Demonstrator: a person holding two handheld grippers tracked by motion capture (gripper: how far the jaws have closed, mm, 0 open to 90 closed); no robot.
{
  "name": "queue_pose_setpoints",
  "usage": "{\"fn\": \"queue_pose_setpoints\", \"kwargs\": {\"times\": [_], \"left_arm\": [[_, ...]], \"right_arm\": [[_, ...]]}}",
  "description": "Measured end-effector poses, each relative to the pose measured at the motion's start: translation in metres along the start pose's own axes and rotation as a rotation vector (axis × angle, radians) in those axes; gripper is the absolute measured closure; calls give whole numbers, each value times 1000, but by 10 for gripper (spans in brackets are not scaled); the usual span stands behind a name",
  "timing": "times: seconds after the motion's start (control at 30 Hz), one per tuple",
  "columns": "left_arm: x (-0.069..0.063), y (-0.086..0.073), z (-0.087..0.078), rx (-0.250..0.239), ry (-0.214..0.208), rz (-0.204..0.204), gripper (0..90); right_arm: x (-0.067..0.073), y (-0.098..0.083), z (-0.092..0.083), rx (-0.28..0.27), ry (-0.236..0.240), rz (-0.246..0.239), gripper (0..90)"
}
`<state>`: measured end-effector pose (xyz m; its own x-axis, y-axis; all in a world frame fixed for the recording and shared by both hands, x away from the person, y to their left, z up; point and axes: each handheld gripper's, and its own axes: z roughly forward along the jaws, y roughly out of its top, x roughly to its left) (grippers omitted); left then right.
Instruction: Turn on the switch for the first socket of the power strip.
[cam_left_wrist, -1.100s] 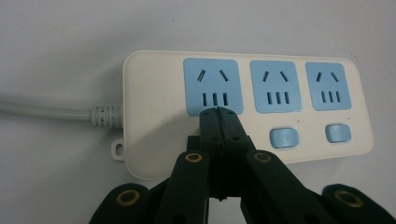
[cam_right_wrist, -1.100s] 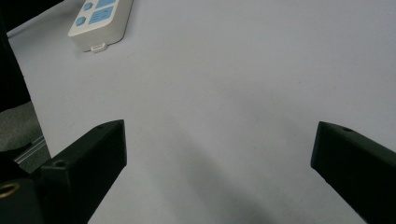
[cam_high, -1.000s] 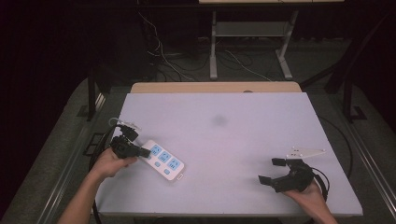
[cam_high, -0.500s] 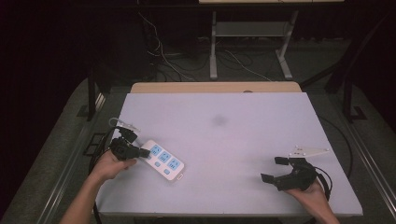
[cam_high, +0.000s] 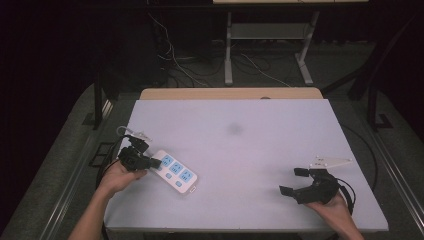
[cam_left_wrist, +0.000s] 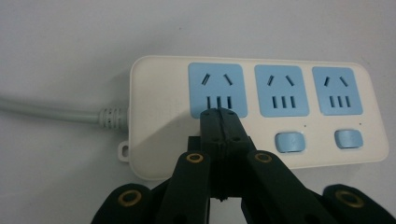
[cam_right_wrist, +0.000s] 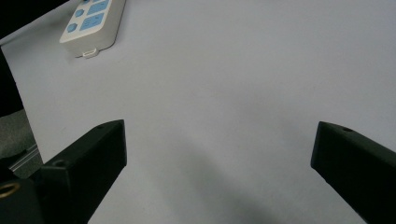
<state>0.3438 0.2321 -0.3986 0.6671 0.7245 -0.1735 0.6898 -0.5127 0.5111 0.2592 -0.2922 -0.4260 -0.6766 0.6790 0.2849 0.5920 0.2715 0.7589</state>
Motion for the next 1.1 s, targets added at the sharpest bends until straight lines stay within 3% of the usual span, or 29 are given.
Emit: {"fn": "queue_pose_setpoints", "kwargs": {"times": [0.3, 0.83, 1.1], "left_arm": [[-8, 11, -8, -15, 26, 40, 895], [-31, 19, -25, -72, 67, 43, 894], [-41, 12, -33, -172, 59, 7, 889]], "right_arm": [[-1, 0, -1, -3, 0, 2, 32], [0, 0, -2, -11, 1, 0, 31], [0, -1, -4, -16, 1, 0, 31]]}}
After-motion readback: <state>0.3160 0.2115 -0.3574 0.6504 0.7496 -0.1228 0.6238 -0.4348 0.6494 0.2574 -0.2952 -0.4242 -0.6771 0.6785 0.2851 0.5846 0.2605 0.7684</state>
